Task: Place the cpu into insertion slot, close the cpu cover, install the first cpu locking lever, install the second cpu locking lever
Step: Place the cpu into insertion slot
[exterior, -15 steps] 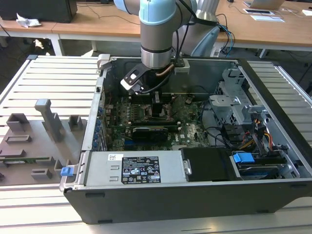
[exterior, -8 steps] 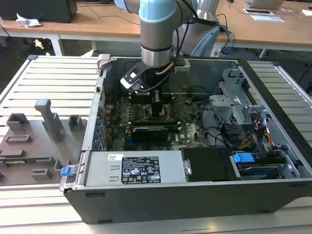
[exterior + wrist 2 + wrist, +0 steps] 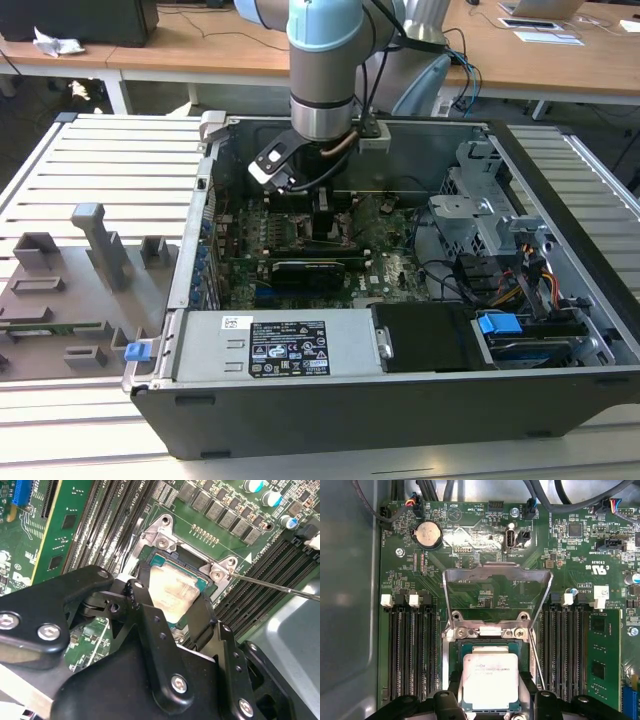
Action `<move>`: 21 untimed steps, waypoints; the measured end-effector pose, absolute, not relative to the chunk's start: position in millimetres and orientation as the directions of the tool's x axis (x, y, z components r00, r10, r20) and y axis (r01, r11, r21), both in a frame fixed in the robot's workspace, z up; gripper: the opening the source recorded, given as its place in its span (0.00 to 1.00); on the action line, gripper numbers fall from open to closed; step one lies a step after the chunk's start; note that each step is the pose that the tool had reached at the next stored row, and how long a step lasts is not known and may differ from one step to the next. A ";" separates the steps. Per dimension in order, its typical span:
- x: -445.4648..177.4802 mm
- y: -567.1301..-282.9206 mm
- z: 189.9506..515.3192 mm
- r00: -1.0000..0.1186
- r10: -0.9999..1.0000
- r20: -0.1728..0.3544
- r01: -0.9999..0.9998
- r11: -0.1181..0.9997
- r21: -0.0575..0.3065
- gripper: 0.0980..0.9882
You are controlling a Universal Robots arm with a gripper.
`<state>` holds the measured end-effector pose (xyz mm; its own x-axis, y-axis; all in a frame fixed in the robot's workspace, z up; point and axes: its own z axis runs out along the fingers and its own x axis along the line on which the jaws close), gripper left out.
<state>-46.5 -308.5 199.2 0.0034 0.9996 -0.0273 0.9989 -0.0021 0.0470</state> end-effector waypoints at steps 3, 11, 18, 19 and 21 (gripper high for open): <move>-46.3 -308.5 198.6 0.004 1.000 -0.027 0.999 -0.002 0.047 0.49; -46.1 -308.1 218.4 0.004 1.000 -0.027 0.999 -0.002 0.047 0.48; -46.2 -307.3 228.9 0.004 1.000 -0.027 0.999 -0.003 0.047 0.15; -46.2 -307.0 230.7 0.004 1.000 -0.027 0.999 -0.003 0.047 0.08; -46.1 -306.5 238.1 0.004 1.000 -0.027 0.999 -0.002 0.047 0.01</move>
